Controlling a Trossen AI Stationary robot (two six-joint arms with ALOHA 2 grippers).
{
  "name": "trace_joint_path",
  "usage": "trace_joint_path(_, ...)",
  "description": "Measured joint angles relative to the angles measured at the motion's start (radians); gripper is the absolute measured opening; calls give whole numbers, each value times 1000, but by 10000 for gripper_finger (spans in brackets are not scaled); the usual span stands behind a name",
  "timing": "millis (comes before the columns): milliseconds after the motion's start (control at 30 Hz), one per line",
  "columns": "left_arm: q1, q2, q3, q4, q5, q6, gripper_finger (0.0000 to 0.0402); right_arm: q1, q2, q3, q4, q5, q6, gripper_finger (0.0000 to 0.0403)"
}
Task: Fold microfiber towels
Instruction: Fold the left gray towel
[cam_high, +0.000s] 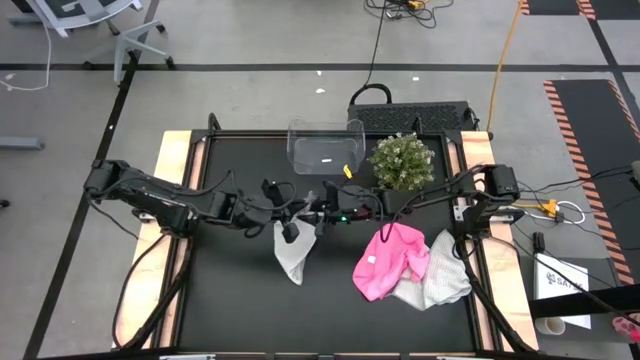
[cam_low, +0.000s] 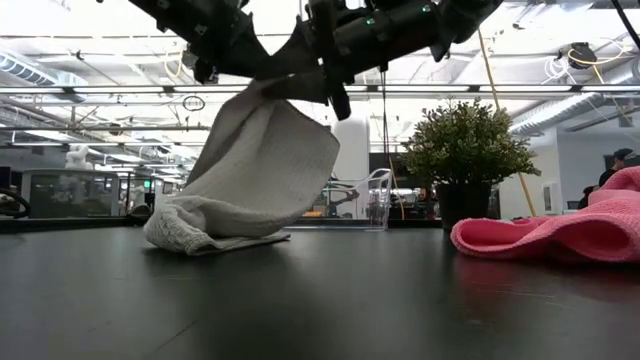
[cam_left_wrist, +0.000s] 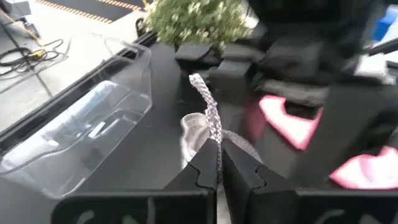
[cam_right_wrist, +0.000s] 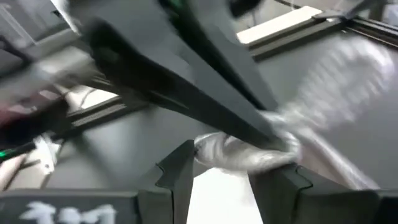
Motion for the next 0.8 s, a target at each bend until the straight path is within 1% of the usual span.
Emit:
trace_joint_path(100, 0, -1, 0, 6, 8, 16, 8, -5, 1, 0, 4, 64, 13, 128)
trace_joint_path(167, 0, -1, 0, 11, 11, 22, 5, -9, -3, 0, 3, 77, 17, 111)
trace_joint_path(233, 0, -1, 0, 13, 11, 18, 8, -10, -5, 0, 3, 76, 20, 81)
trace_joint_path(333, 0, -1, 0, 11, 12, 22, 13, -10, -11, 0, -9, 43, 16, 22)
trace_joint_path(367, 0, -1, 1, 11, 8, 23, 13, -9, -13, 0, -12, 43, 15, 12)
trace_joint_path(533, 5, -7, 1, 8, 4, 57, 6, 19, -59, 0, -115, 43, 32, 3)
trace_joint_path(667, 8, -7, 1, 6, 16, 68, 13, 45, -132, 0, -258, 51, 34, 2)
trace_joint_path(800, 8, -7, 5, 24, 31, 72, 5, 62, -212, 0, -352, 58, 34, 1)
